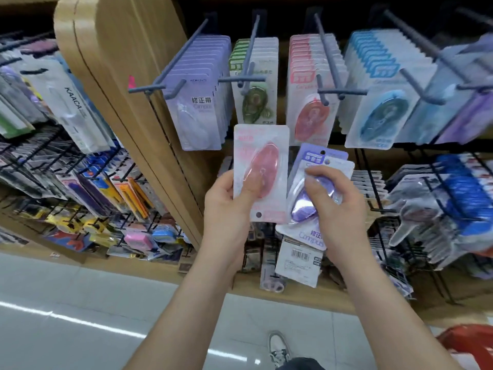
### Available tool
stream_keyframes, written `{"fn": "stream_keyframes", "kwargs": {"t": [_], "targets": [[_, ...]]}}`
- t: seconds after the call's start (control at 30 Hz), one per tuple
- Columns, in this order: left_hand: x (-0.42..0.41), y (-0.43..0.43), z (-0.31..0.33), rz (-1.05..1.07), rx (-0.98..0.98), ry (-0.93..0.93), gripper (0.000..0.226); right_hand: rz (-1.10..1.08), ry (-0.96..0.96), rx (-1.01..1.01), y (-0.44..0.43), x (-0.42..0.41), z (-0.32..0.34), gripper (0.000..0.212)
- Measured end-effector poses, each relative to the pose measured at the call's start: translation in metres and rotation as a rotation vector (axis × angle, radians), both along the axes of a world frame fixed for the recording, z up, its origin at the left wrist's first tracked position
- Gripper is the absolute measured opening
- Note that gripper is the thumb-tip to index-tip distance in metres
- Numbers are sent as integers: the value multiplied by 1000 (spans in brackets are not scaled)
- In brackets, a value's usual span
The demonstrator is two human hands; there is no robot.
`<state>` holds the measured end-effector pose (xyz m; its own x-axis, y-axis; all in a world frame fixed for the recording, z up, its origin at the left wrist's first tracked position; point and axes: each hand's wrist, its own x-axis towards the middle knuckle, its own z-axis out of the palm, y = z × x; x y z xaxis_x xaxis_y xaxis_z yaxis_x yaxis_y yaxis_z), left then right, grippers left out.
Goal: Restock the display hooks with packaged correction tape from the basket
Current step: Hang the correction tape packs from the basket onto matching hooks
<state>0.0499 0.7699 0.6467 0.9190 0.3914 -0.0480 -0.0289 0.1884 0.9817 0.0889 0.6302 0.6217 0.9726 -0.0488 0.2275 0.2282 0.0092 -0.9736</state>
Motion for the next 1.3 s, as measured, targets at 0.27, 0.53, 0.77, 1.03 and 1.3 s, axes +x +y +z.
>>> {"fn": "stream_keyframes", "kwargs": {"t": [0.27,0.53,0.77,1.03,1.3], "targets": [[3,-33,19,-139,112,-183,26,-69,-177,-70,-34,-7,14,24],[0,-37,24,-197,161,-203,23,-49,-246,-85,-43,-10,20,12],[-15,7,33,-380,349,-52,32,16,-182,-194,-63,4,39,14],[7,23,61,-503,526,31,36,499,46,-150,-63,4,38,21],[8,-16,41,-147,108,-26,15,284,-9,-19,-71,-3,28,21]]}}
